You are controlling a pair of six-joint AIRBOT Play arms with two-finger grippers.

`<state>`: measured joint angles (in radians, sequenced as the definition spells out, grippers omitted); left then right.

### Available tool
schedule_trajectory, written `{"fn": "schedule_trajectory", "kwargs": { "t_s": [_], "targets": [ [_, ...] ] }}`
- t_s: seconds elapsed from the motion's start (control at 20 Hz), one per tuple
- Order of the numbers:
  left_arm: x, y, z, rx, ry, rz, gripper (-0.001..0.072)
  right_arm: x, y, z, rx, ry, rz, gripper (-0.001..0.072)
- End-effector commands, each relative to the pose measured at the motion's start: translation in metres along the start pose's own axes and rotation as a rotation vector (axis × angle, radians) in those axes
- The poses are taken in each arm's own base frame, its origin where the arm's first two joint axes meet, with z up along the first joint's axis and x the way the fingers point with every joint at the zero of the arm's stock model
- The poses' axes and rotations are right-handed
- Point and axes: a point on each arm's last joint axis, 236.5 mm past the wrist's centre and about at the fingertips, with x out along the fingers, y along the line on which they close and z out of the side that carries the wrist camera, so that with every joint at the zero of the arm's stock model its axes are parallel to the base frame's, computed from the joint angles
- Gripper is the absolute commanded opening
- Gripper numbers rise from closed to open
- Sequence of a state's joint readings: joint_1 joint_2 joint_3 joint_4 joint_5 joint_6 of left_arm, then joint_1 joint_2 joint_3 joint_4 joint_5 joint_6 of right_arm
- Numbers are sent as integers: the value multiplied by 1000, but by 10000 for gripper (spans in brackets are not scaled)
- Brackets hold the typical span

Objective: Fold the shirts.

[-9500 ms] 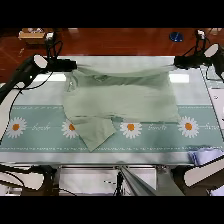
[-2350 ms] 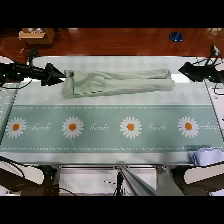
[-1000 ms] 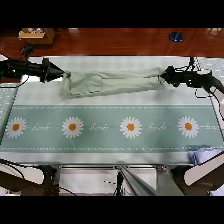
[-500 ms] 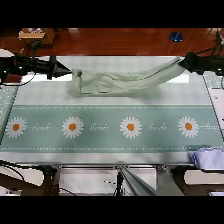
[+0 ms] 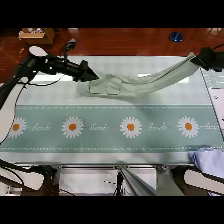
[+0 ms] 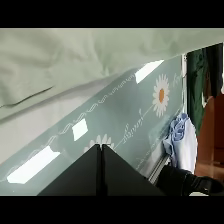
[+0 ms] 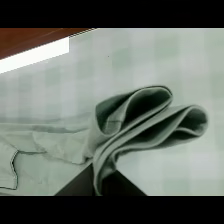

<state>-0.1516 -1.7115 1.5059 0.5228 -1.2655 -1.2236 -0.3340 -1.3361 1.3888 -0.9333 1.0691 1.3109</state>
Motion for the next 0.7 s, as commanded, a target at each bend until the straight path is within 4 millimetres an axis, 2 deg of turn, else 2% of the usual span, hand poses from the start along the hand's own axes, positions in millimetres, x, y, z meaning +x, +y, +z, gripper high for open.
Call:
{"fn": "schedule_trajectory", "kwargs": {
  "t_s": [0.0, 0.2, 0.3, 0.45, 0.65],
  "targets": [
    [43, -26, -5, 39, -6, 6, 17, -10, 7, -11, -8, 41, 6, 36],
    [77, -28, -1, 2, -48, 29, 17, -29, 22, -13, -33, 36, 19, 36],
    [93, -27, -7, -14, -34, 33, 17, -42, 31, -18, -52, 45, 28, 36],
    [121, -35, -20, -27, -11, 9, 17, -58, 43, -23, -72, 48, 38, 36],
    [156, -41, -30, -78, -7, -27, 17, -77, 49, -30, -98, 50, 17, 36]
  ]
}}
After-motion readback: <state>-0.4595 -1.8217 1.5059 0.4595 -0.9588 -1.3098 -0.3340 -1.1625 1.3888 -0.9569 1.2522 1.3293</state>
